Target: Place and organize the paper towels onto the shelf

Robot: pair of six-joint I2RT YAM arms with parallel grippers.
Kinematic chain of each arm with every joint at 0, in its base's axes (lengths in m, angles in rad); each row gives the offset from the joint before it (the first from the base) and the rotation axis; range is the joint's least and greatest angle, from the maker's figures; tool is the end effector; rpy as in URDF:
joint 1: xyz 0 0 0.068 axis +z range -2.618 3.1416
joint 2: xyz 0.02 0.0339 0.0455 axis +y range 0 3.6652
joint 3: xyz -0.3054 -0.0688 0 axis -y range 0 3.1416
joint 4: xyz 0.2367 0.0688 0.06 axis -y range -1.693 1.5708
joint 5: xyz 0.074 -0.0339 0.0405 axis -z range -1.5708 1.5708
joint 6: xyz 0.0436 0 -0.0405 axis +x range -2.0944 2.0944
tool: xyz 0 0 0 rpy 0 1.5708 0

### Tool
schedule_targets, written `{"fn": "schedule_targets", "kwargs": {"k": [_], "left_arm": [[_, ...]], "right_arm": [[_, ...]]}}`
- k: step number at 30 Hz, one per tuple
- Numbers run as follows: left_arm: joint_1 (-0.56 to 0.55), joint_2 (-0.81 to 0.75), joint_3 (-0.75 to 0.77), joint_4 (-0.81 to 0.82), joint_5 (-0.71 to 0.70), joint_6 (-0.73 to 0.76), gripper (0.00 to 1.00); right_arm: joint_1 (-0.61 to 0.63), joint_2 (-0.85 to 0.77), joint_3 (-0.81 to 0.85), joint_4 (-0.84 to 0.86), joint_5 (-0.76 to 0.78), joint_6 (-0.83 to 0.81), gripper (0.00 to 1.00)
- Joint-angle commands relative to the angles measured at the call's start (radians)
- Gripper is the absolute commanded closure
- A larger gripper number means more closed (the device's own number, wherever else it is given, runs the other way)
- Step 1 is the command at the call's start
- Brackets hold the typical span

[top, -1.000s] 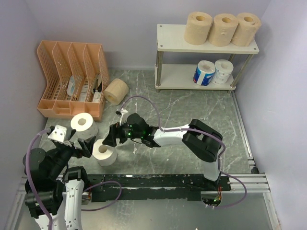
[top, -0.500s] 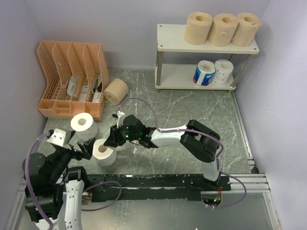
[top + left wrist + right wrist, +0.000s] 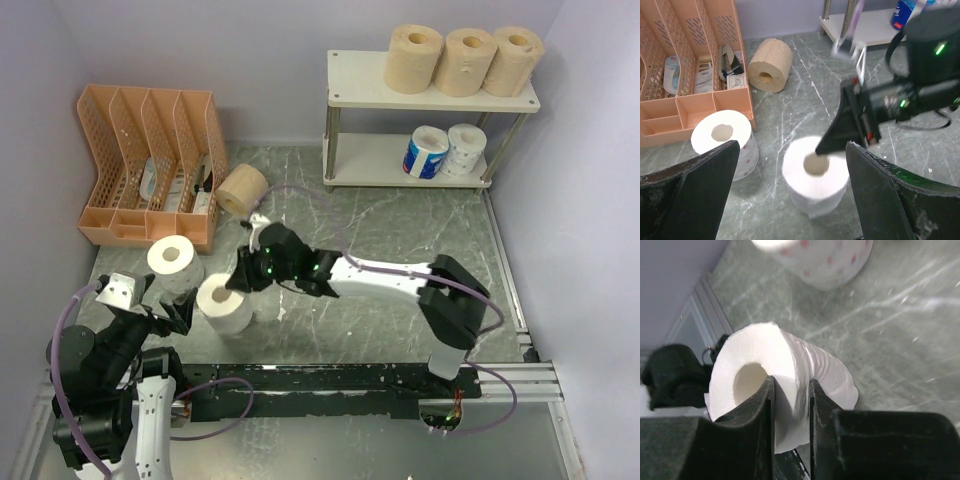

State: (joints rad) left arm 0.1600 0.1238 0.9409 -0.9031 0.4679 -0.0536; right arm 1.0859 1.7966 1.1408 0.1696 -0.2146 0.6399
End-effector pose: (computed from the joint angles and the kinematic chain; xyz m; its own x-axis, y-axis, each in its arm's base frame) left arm -0.0485 -0.0278 0.3552 -0.1008 -0.0647 -0.9928 0.2964 0.9506 -0.0921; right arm 0.1855 0.3721 0.2599 -0.7433 -0.1591 -0.6498 -0.6338 0.4786 0.6077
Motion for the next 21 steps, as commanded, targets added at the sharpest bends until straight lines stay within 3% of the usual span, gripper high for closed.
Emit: {"fn": "schedule_targets", "kwargs": {"k": [1,7,13,21], "left_arm": [[-0.001,-0.022,0.004,0.022,-0.028,-0.015,0.01],[-0.001,-0.015,0.004,0.020,-0.025,-0.015,0.01],[0.000,-0.012,0.004,0.021,-0.016,-0.011,0.01],[-0.001,-0.006,0.002,0.022,-0.011,-0.009,0.01]], "right_arm": [[-0.025,-0.193,0.225,-0.252,0.224,-0.108,1.00],[-0.214,-0.292,0.497,-0.507,0.398,-0.143,1.00],[-0.395,-0.315,0.675,-0.506,0.485,-0.163,1.00],[-0.586,-0.100,0.962,-0.439,0.400,-0.076,1.00]]}}
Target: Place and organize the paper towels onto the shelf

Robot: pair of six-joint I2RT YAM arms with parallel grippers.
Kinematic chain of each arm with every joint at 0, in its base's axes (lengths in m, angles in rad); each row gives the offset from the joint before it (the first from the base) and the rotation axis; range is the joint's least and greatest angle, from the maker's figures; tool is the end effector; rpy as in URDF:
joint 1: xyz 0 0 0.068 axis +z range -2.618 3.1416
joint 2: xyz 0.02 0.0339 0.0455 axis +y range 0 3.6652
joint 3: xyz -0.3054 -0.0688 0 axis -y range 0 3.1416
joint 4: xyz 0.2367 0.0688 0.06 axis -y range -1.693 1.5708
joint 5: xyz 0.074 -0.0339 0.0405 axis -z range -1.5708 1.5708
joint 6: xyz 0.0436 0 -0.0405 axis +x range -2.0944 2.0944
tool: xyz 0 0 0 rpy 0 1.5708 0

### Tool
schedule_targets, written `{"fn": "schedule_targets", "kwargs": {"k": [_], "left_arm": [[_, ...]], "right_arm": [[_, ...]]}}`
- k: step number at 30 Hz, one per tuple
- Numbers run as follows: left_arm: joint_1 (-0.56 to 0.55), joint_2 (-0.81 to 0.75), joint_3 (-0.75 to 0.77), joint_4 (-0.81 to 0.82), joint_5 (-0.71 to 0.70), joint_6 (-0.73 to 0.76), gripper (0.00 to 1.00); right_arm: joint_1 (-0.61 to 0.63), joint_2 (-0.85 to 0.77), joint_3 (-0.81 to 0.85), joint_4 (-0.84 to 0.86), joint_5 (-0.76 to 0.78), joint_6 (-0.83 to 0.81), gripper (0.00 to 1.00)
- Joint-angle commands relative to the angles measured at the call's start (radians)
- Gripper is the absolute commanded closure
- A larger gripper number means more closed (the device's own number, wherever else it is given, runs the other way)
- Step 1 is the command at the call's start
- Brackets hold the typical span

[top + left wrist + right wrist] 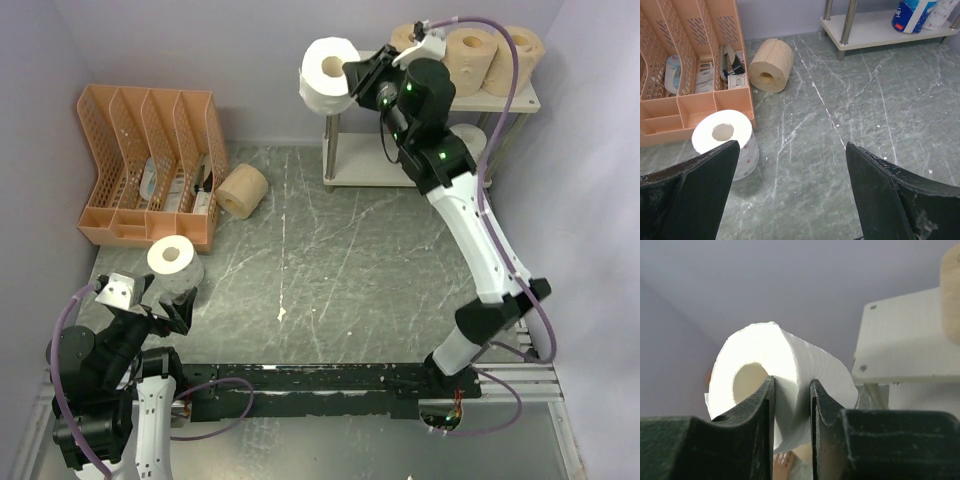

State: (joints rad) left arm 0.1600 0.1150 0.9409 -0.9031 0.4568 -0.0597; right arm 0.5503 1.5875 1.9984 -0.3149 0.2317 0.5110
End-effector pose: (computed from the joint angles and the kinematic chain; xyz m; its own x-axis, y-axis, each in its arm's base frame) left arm -0.0505 -0.0276 0.3545 -0.0934 -0.0693 -0.9932 0.2861 0.9536 -0.0934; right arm 0.2900 0.1661 0.5796 -0.0824 0.5079 -0.8575 -0.3140 0.8034 0.5060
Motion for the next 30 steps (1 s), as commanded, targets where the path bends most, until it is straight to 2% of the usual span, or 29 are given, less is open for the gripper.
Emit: {"fn": "schedule_targets", "kwargs": {"k": [1,4,9,12,17,24,30], "left_arm": [[-0.002,0.001,0.002,0.023,-0.003,-0.004,0.01],[-0.001,0.000,0.004,0.021,-0.010,-0.006,0.01],[0.004,-0.007,0.004,0.021,-0.012,-0.006,0.01],[0.003,-0.007,0.004,0.020,-0.013,-0.008,0.01],[0.006,-0.004,0.003,0.021,-0.010,-0.007,0.01],[0.012,-0.002,0.003,0.022,-0.010,-0.008,0.01],[0.017,0.002,0.001,0.022,-0.008,-0.007,0.01]], "right_arm": [[-0.051,0.147,0.149,0.045,-0.049,0.059,1.00],[-0.092,0.244,0.268,0.043,-0.033,0.072,1.00],[-0.159,0.354,0.367,0.107,-0.050,0.132,1.00],[-0.174,0.418,0.445,0.086,0.007,0.124,1.00],[-0.180,0.395,0.353,0.161,0.108,0.141,1.00],[-0.208,0.427,0.370,0.140,0.127,0.155,1.00],[-0.215,0.427,0.385,0.145,0.183,0.114,0.90]]}}
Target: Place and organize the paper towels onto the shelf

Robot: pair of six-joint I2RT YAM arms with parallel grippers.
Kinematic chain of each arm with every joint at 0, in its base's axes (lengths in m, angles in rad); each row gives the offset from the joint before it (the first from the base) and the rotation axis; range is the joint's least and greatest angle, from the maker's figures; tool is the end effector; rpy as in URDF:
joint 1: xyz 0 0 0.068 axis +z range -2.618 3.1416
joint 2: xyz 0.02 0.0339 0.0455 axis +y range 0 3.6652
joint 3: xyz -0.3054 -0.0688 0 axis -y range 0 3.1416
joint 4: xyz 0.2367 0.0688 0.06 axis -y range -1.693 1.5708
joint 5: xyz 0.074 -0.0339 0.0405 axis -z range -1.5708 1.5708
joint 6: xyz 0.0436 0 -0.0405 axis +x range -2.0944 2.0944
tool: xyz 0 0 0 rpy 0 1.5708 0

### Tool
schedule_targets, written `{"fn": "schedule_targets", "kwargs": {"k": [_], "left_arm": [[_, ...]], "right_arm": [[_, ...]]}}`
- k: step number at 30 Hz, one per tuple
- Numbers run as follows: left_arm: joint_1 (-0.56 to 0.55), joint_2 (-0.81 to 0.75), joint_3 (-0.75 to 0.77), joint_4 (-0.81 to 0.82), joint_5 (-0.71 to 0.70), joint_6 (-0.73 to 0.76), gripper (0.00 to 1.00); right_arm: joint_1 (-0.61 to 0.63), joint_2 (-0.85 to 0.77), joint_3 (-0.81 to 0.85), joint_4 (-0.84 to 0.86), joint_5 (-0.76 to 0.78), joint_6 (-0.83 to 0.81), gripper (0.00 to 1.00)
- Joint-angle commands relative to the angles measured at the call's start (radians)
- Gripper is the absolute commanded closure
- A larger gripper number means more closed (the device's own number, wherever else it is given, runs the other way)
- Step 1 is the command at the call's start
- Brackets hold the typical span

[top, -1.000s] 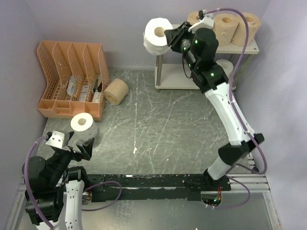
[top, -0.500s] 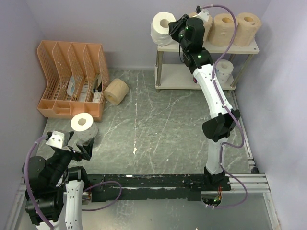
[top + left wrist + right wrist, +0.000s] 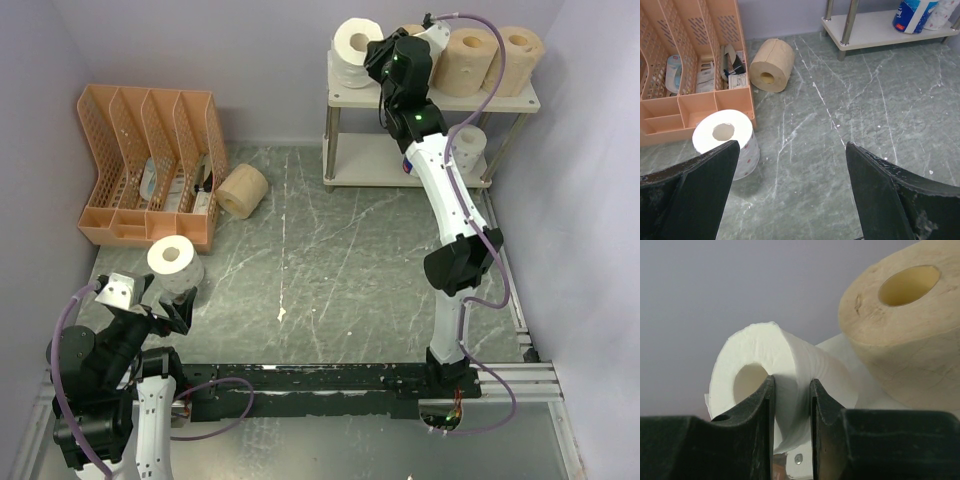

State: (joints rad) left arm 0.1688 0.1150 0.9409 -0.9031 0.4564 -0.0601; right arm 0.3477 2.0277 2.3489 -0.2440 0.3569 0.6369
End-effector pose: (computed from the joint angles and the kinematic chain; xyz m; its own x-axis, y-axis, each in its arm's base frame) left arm -0.0502 -0.0281 0.3545 -0.0929 -0.0705 -0.9932 0.2773 0.9562 -0.0938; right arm 0.4517 0.1475 0.5281 0.0632 0.6156 -0.7855 -0.0365 0.7880 0.6146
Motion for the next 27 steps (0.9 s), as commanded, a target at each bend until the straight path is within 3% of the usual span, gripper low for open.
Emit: {"fn": "schedule_targets", "kwargs": {"k": [1,2,3,4,5,6,9,13,18,20,23,25,27], "left_arm": [[0.009,0.003,0.001,0.023,-0.008,-0.007,0.01],[0.008,0.005,0.001,0.023,-0.007,-0.007,0.01],[0.010,0.008,0.001,0.024,-0.007,-0.006,0.01],[0.011,0.009,0.001,0.023,-0.007,-0.006,0.01],[0.011,0.010,0.001,0.022,-0.007,-0.006,0.01],[0.010,0.010,0.001,0.023,-0.007,-0.006,0.01],[0.011,0.012,0.002,0.022,-0.010,-0.007,0.01],[0.012,0.018,0.003,0.023,-0.011,-0.008,0.01],[0.022,0.006,0.006,0.021,-0.036,-0.016,0.01],[0.027,0.003,0.007,0.020,-0.049,-0.022,0.01],[0.038,-0.007,0.006,0.020,-0.066,-0.031,0.01],[0.042,-0.014,0.006,0.021,-0.084,-0.041,0.01],[0.046,-0.022,0.008,0.019,-0.105,-0.050,0.01]], "right_arm": [[-0.016,-0.014,0.039,0.071,0.060,-0.011,0.88],[-0.020,-0.014,0.046,0.066,0.064,-0.010,0.83],[-0.021,-0.014,0.052,0.060,0.070,-0.009,0.71],[-0.021,-0.014,0.053,0.060,0.077,-0.011,0.49],[-0.022,-0.014,0.051,0.061,0.078,-0.015,0.09],[-0.022,-0.014,0.048,0.067,0.077,-0.020,0.01],[-0.019,-0.058,-0.007,0.125,0.058,-0.038,0.00],[0.041,-0.213,-0.208,0.295,0.028,-0.116,0.00],[0.333,-0.393,-0.375,0.294,0.284,-0.500,0.00],[0.400,-0.524,-0.578,0.308,0.218,-0.452,0.00],[0.421,-0.695,-0.967,0.419,-0.049,-0.185,0.00],[0.439,-0.720,-1.123,0.446,-0.157,-0.100,0.00],[0.482,-0.703,-1.254,0.507,-0.153,-0.051,0.00]]}}
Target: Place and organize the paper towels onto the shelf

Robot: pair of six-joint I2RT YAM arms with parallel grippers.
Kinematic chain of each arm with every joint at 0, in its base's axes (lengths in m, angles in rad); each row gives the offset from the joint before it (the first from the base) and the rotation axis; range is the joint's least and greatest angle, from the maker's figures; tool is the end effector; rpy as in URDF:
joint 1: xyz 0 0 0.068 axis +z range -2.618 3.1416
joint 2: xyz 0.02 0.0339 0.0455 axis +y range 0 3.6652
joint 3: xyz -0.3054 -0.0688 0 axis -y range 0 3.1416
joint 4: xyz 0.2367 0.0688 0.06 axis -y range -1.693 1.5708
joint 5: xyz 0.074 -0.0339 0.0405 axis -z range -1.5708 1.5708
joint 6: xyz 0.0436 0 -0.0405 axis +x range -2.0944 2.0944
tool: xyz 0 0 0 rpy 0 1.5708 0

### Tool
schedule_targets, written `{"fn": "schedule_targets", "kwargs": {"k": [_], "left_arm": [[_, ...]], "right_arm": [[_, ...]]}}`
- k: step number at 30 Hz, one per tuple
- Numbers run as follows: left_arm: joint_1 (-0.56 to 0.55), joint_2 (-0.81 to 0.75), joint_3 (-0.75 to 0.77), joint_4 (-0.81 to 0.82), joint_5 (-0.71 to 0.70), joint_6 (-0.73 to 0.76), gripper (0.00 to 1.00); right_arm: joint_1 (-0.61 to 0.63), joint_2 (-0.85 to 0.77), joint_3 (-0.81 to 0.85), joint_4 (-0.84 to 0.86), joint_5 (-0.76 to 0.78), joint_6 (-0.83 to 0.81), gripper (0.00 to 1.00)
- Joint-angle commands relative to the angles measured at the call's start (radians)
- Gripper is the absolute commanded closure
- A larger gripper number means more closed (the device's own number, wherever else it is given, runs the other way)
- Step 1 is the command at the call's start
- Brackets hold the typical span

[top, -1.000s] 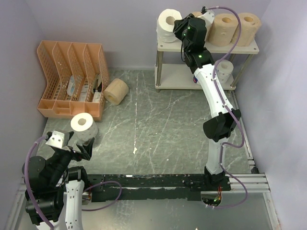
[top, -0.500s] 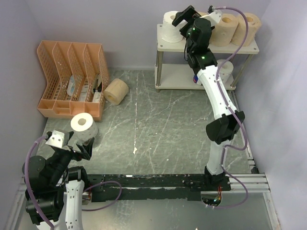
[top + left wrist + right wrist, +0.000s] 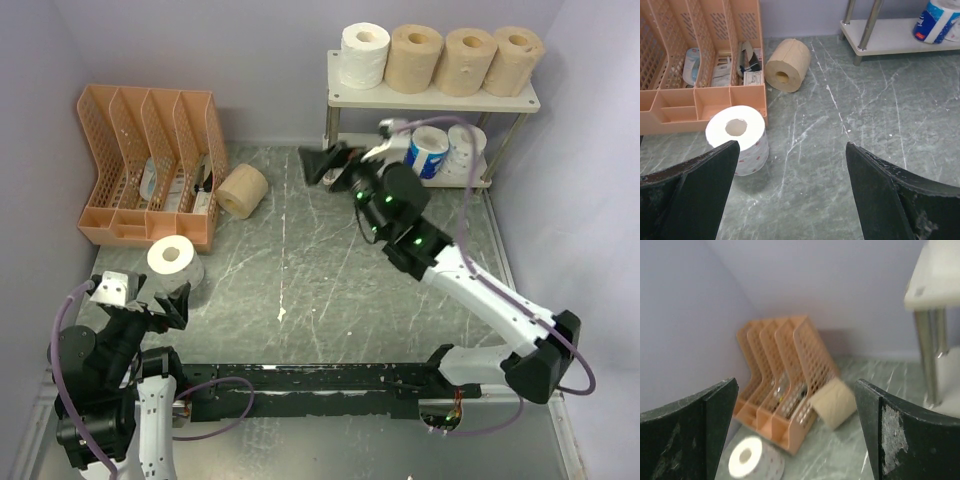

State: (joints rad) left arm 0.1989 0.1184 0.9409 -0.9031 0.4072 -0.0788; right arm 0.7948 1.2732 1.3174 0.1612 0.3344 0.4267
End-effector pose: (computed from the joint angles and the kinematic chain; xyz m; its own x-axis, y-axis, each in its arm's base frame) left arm -0.0481 -0.0273 0.3547 -0.0949 -0.0929 -0.9912 0.1987 0.9738 -0.1103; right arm 0.2043 0.1877 0.4994 -0.0558 0.5013 -0.8635 -0.4680 0.7508 0.4661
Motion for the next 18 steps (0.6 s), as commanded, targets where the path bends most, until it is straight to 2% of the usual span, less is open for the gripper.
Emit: {"fn": "schedule_targets", "kwargs": {"k": [1,3,6,12,18], "left_arm": [[0.017,-0.030,0.009,0.017,-0.063,-0.034,0.01],[0.018,-0.034,0.009,0.017,-0.069,-0.038,0.01],[0.019,-0.033,0.009,0.017,-0.066,-0.037,0.01],[0.026,-0.015,0.006,0.017,-0.031,-0.022,0.01],[0.032,-0.026,0.006,0.019,-0.025,-0.019,0.01]], "right_arm": [[0.047,0.075,-0.267,0.138,-0.138,0.188,0.00],[0.058,0.151,-0.309,0.193,-0.159,0.245,0.01],[0.073,0.310,-0.269,0.236,-0.205,0.309,0.05],[0.150,0.679,0.070,0.176,-0.295,0.341,0.07],[0.186,0.862,0.246,0.206,-0.344,0.401,0.06]]}}
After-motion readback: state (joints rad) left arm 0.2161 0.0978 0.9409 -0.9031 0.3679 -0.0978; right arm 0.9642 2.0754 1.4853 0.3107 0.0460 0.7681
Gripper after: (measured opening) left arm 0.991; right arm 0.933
